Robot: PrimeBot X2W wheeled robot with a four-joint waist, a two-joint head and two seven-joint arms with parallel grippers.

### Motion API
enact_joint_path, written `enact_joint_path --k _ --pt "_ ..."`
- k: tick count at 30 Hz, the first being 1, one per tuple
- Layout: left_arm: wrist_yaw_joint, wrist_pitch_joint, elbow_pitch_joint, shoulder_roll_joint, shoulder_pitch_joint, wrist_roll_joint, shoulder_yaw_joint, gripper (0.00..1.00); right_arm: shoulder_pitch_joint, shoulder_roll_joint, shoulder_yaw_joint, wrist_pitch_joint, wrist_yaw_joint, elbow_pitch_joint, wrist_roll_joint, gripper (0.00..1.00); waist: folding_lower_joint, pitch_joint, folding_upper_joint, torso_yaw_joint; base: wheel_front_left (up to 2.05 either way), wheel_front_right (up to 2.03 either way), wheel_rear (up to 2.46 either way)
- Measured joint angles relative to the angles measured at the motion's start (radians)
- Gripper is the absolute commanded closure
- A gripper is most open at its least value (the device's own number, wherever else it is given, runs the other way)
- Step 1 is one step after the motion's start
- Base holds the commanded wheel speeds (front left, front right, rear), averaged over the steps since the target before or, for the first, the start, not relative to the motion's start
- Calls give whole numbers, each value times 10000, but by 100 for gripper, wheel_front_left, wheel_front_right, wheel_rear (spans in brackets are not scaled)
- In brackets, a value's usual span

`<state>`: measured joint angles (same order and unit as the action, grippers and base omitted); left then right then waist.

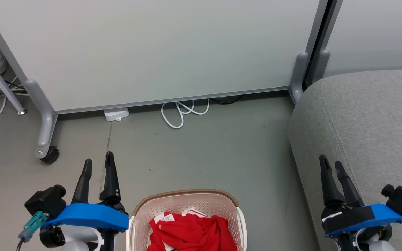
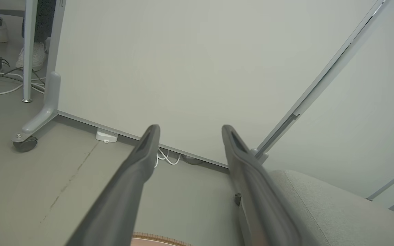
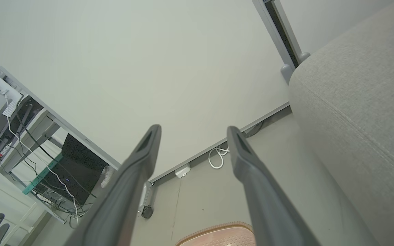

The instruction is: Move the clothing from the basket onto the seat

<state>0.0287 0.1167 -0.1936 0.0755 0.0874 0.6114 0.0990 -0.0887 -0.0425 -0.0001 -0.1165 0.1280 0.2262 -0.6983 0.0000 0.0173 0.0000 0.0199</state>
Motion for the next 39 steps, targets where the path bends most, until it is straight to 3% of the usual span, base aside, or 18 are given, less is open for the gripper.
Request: enact_joint_path --k 17,39 --pt "-282 441 -10 171 166 -1758 546 0 -105 -10 245 -445 10 17 1802 0 0 73 0 110 0 0 0" --pt "-276 938 38 219 249 -3728 886 0 -246 -27 479 -922 12 10 3733 0 0 173 0 202 0 0 0"
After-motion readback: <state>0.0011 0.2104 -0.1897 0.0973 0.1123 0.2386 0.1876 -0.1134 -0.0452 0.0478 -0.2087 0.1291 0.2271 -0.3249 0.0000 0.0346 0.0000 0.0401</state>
